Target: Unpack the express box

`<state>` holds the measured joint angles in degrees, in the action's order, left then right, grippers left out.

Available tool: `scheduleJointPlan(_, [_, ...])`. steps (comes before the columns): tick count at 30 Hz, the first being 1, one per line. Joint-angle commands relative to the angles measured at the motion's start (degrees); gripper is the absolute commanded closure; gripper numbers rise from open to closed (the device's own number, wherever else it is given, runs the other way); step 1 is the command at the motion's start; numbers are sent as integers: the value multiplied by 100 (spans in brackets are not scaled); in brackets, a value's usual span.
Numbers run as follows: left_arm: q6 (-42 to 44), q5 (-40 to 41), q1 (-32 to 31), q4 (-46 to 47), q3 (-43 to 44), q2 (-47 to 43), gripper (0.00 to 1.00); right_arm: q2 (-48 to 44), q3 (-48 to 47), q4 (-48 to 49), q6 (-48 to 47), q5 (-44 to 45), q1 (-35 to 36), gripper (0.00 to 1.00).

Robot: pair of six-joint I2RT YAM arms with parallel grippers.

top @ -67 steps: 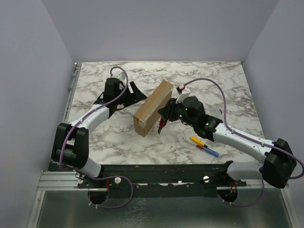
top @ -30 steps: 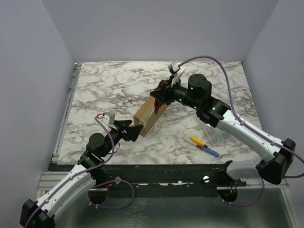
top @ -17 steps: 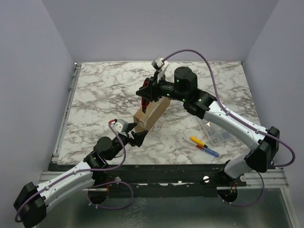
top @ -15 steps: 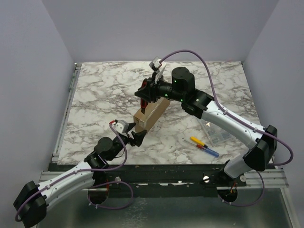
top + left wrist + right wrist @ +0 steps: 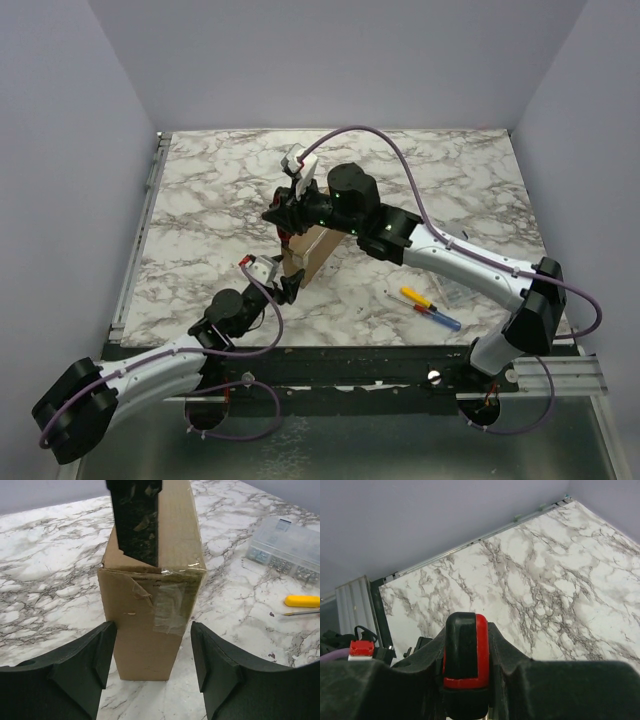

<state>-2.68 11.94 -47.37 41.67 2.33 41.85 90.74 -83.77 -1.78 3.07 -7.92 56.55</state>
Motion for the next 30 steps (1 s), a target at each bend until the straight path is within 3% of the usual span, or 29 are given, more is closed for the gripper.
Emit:
scheduleJointPlan(1, [241, 24, -25, 725, 38, 386, 33, 275, -258, 196, -253, 374, 22, 99])
scheduleJointPlan(13, [452, 180, -18, 1102, -11, 733, 38, 424, -307, -28, -429, 634, 96, 100])
scheduleJointPlan(25, [373, 334, -22, 1502, -20, 1052, 24, 298, -581, -319, -595, 958, 183, 99])
scheduleJointPlan(30, [366, 409, -12, 1765, 104, 1563, 30, 304, -448, -271, -622, 933, 180, 99])
